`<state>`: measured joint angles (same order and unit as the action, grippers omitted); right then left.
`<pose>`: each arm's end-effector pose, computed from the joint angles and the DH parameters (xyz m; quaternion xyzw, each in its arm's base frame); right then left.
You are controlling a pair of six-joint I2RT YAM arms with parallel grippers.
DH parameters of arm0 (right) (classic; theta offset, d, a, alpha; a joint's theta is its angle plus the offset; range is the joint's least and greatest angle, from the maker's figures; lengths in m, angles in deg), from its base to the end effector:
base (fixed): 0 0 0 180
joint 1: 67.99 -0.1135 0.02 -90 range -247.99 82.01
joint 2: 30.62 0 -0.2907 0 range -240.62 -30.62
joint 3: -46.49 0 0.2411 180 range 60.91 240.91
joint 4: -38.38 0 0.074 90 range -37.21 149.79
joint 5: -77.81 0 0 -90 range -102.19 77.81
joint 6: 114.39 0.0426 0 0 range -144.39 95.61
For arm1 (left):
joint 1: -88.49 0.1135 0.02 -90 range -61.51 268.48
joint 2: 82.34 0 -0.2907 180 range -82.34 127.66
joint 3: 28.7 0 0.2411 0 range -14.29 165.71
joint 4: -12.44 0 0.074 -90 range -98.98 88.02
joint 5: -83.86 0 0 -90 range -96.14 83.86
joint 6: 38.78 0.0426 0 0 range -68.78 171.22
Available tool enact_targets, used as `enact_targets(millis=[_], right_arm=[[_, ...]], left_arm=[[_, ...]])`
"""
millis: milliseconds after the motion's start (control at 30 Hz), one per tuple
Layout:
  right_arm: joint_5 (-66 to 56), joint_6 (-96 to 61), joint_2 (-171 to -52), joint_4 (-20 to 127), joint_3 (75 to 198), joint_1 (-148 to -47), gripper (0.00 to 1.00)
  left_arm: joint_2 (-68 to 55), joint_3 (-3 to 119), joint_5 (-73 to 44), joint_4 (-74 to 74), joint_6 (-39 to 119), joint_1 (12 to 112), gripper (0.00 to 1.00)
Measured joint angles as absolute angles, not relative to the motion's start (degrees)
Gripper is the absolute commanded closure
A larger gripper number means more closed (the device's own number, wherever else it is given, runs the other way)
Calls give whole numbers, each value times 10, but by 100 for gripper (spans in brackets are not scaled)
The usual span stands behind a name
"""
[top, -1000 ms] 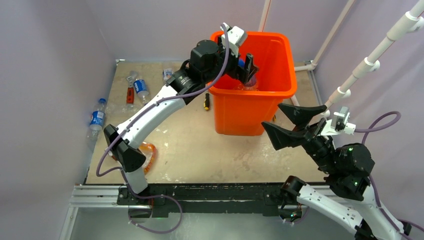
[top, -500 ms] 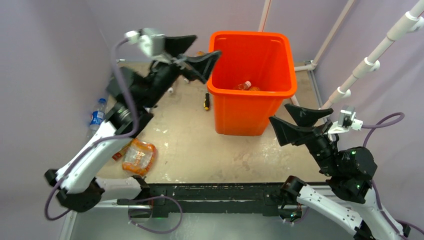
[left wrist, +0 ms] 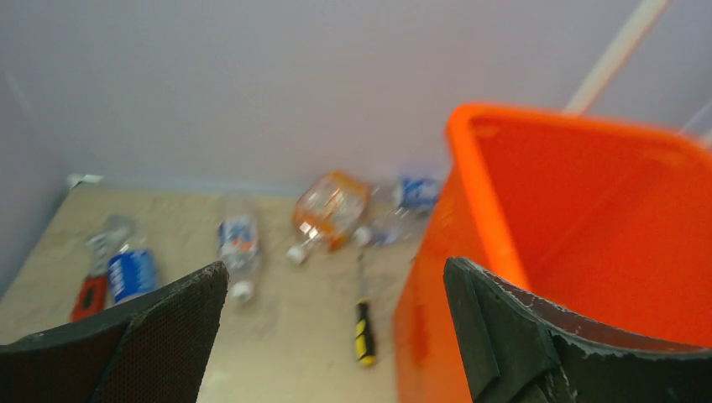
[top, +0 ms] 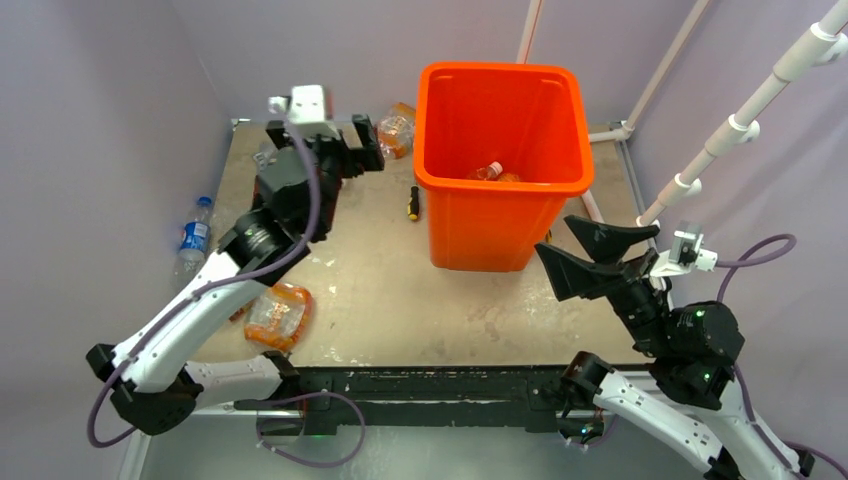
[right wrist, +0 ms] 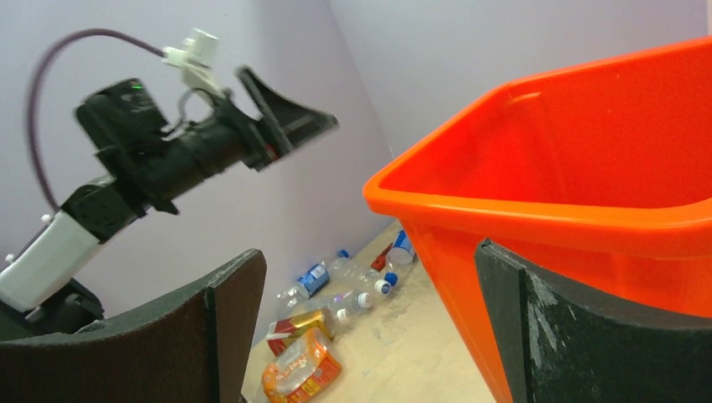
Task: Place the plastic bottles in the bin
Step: Place the plastic bottle in the trash bin, then pick up the plastic bottle at the center of the board.
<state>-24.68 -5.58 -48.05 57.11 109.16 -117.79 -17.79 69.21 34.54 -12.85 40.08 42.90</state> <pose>0.0173 0.0062 0.4234 -0.0506 0.5287 0.4292 0.7306 0.1610 -0.1247 0.5235 -0.0687 0.6649 -0.1359 0.7313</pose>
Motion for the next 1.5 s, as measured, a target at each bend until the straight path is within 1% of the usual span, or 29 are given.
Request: enact_targets(millis=[67,133,233,267,333,400,433,633,833,1033,1133,1233,1300,1367,1500], right_arm=[[-247,-56,-479,566,1083,-1178,1],[-247,-56,-478,564,1077,-1178,1],[-246,-56,-479,562,1075,-1178,1],[-246,-56,-478,561,1075,-1178,1],[-246,-56,-476,561,1075,-1178,1],[-246,-56,-468,558,1070,-1178,1],[-246,-56,-461,555,1066,-1178,1],[-245,-56,-443,550,1052,-1178,1],[-245,-59,-442,554,1051,-1178,1],[-245,-65,-436,558,1046,-1178,1],[-245,-70,-436,559,1044,-1178,1],[-245,-76,-436,561,1044,-1178,1],[-245,-81,-436,563,1044,-1178,1],[-245,-86,-436,565,1044,-1178,1],[-244,-99,-437,571,1044,-1178,1]], left_arm=[[-165,665,366,-165,398,438,1],[-148,651,359,-201,385,475,1],[-119,643,292,-238,339,603,1],[-108,634,250,-242,315,669,1],[-91,613,209,-244,279,749,1],[-68,591,183,-248,250,796,1],[-51,583,170,-248,234,805,1],[76,578,116,-216,182,796,1],[181,578,109,-169,177,786,10],[286,651,131,-163,196,761,9],[323,696,147,-163,208,752,5],[352,731,165,-162,216,750,5],[369,746,176,-162,220,750,9],[381,750,184,-162,224,750,14],[401,750,193,-162,229,750,29]])
